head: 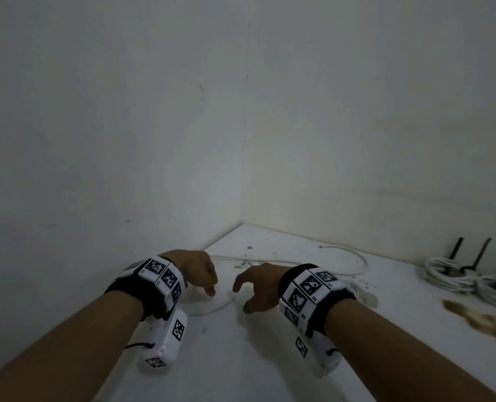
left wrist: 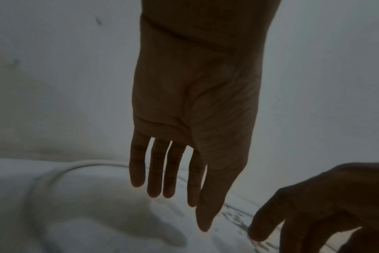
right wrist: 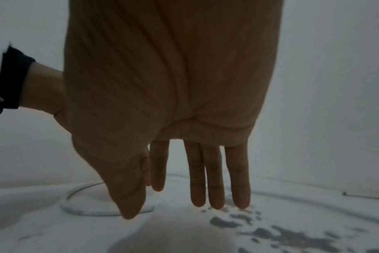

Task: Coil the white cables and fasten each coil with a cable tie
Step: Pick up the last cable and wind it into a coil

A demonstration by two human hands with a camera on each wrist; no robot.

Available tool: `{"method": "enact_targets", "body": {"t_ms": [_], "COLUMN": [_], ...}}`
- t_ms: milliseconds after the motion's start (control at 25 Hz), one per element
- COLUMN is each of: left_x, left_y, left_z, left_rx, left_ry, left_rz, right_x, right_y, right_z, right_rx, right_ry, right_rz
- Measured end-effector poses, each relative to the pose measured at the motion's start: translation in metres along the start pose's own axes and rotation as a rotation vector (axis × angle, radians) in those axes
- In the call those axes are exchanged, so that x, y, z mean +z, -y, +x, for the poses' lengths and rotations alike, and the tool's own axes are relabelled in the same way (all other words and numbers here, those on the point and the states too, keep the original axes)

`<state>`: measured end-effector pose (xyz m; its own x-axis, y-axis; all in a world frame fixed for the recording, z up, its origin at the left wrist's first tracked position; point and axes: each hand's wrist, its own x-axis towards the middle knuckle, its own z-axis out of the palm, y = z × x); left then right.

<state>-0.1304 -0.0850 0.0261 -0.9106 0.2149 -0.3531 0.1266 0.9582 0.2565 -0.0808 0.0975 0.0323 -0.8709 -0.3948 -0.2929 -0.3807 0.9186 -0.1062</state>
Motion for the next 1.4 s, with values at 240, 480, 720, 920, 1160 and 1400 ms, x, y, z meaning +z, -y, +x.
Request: {"method": "enact_targets", "body": {"t_ms": [240, 480, 720, 920, 1160, 1400], "left_x": [0.016, 0.022, -0.002, -0.04, -0.063, -0.072], "left_y": [0.048, 0.061, 0.028, -0.05, -0.146, -0.219], "left_z": [-0.003, -0.012, -0.02, -0.044, -0.076, -0.108], "left_rx": [-0.059, -0.332, -0.201, 0.232, 0.474, 0.619], "left_ry": [-0.168, -0.254, -0.377, -0.412, -0.414, -0.303], "left_rz": [-0.07, 0.182, -1.017, -1.645, -1.033, -0.639], "right_x": [0.017, 0.017, -0.005, -0.031, -0.049, -0.076], "right_y": [0.02, 0.02, 0.005, 0.008, -0.038, -0.105], "right_z": [0.029, 0.027, 0.012, -0.017, -0.063, -0.11], "right_rx": [-0.079, -0.077, 0.042, -0.019, 0.161, 0.343], "right_ry": [-0.06, -0.134, -0.441, -0.682, -0.877, -1.09], "right_rz": [0.025, 0.064, 0.322, 0.567, 0.686, 0.73]}}
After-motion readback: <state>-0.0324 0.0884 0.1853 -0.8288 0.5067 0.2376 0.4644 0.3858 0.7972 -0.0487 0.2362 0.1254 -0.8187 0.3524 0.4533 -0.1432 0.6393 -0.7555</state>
